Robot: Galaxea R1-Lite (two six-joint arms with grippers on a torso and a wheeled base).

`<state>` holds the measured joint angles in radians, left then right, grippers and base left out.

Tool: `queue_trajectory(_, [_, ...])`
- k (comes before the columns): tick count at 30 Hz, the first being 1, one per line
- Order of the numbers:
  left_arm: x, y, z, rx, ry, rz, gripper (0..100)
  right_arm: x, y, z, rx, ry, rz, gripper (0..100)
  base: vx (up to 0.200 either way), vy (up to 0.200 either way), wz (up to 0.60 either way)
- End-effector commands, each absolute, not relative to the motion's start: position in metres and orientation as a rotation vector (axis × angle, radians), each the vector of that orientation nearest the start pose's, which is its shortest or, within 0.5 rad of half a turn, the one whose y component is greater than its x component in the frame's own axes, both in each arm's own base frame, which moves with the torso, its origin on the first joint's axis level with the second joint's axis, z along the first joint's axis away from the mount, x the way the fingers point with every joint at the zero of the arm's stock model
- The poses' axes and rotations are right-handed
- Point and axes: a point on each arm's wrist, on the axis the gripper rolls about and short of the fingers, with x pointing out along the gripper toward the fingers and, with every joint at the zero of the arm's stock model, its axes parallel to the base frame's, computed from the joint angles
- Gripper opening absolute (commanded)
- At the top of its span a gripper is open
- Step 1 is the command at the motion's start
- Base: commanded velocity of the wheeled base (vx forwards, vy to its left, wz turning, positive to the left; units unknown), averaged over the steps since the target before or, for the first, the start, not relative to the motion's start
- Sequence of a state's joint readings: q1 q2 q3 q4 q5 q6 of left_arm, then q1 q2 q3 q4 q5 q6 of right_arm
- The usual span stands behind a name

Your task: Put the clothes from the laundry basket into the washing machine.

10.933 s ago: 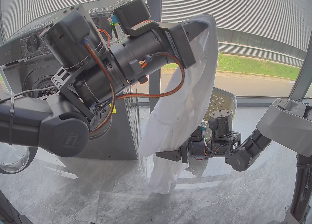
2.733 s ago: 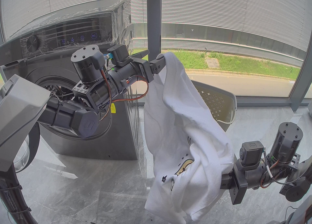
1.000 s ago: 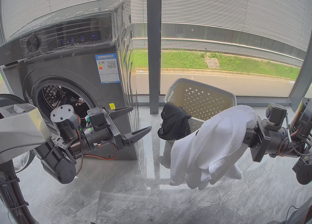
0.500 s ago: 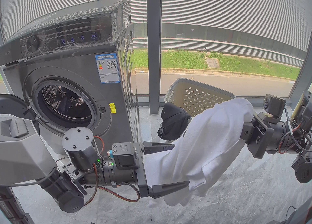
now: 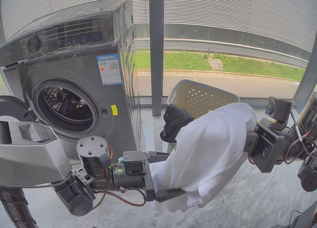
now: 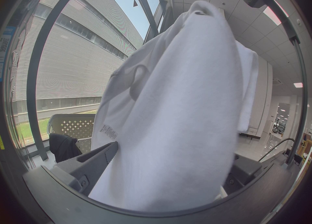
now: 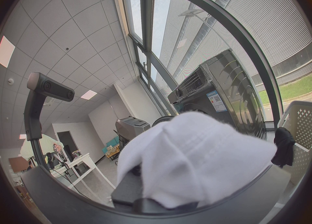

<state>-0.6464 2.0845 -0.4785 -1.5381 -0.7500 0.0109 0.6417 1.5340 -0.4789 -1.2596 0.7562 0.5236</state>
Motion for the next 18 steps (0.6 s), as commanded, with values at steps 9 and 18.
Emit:
queue_trajectory(9, [0.208, -0.234, 0.078, 0.003, 0.068, -1.544, 100, 0.178, 0.157, 0.209, 0.426, 0.138, 1.437, 0, 0.0, 0.0, 0.0])
queue_trajectory(18, [0.23, -0.25, 0.071, 0.0, 0.038, -1.499, 100, 0.167, 0.17, 0.209, 0.451, 0.183, 1.508, 0, 0.0, 0.0, 0.0])
